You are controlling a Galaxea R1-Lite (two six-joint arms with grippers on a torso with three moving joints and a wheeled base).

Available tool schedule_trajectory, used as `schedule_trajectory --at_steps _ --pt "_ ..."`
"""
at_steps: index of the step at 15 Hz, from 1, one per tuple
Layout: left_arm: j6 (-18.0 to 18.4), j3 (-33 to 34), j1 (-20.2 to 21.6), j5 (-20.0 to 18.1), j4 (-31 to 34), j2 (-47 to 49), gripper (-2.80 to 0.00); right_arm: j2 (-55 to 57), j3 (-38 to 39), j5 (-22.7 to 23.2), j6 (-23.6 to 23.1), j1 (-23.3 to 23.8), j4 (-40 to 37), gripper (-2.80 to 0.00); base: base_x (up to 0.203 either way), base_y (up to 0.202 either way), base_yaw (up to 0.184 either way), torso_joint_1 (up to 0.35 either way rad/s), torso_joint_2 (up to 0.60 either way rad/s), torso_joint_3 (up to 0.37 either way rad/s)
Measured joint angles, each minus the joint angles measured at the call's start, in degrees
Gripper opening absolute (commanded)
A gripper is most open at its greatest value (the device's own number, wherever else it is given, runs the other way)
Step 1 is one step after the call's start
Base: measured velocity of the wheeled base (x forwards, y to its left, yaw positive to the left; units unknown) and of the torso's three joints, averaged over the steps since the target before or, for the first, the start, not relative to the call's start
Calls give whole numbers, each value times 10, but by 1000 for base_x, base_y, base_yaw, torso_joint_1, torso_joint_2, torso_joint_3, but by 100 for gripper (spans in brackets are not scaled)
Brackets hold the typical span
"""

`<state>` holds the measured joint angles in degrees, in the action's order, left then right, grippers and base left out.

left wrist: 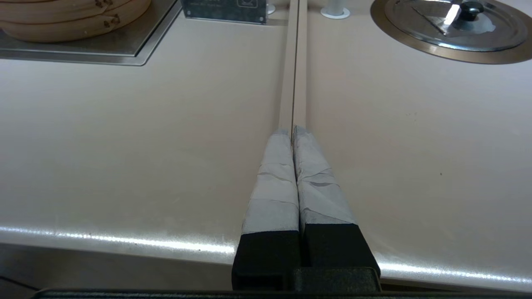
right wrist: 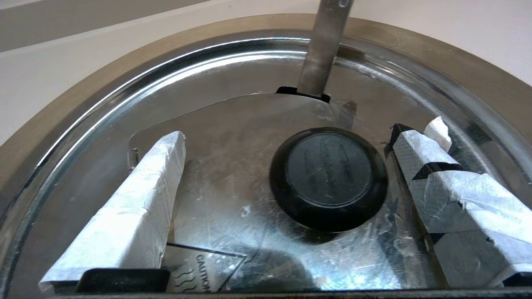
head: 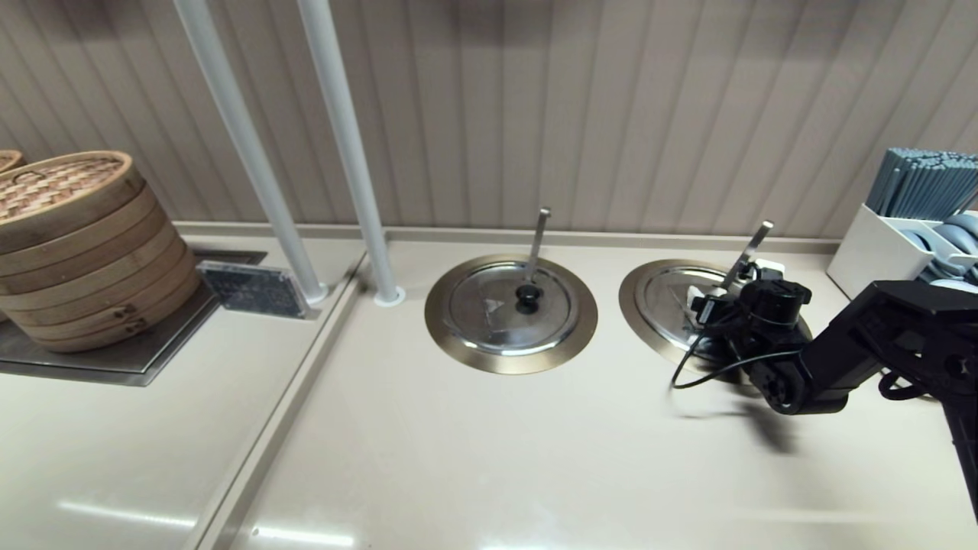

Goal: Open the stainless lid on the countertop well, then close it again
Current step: Open the lid

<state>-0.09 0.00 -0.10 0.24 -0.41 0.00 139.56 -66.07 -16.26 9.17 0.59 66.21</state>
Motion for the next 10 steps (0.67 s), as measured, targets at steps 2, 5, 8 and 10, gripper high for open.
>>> schedule_trajectory --at_steps 2,5,8,10 --pt "0 0 0 0 0 0 -280 0 0 0 0 -3 1 0 0 0 0 0 0 0" --pt "0 0 0 0 0 0 -280 -2 0 0 2 -5 1 0 0 0 0 0 0 0" --pt "0 0 0 0 0 0 -280 -9 4 -1 5 -7 0 0 0 0 0 0 0 0" --pt "0 0 0 0 0 0 -280 -17 8 -1 9 -10 1 0 0 0 0 0 0 0"
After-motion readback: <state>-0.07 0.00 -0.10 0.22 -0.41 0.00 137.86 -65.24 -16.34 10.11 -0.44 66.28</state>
